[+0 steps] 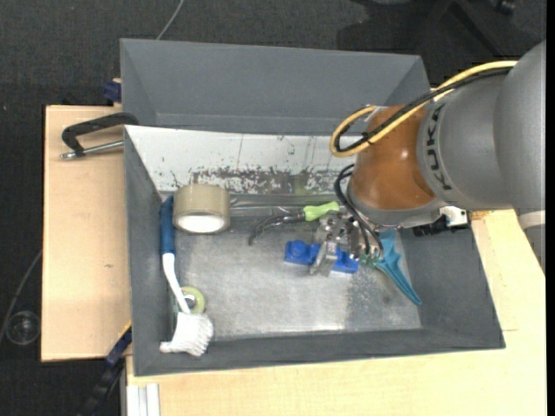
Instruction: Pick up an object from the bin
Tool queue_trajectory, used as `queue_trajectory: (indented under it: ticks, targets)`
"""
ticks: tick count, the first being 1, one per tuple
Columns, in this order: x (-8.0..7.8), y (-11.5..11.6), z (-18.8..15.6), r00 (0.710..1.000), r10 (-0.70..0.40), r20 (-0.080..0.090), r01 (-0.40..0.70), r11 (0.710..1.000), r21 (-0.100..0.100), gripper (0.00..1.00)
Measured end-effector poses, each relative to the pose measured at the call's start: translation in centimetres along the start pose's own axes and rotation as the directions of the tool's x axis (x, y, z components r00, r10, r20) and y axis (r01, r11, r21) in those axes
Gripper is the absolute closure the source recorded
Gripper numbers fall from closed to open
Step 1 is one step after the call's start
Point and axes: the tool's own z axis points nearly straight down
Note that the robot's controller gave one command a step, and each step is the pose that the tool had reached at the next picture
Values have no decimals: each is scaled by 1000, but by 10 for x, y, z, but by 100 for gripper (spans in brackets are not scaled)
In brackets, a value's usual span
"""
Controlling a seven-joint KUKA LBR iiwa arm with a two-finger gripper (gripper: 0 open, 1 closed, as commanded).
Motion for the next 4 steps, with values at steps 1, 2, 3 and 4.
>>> queue_trajectory:
  ticks: [1,2,3,4]
  targets:
    - [2,0,-11,1000,0,-5,0,1000,1,100]
    - [1,0,-31,1000,0,-3,0,1000,0,100]
    - [0,0,-56,1000,-1,1,1,1000,-1,100]
    - [-1,1,-73,1000,-1,6,1,1000,-3,100]
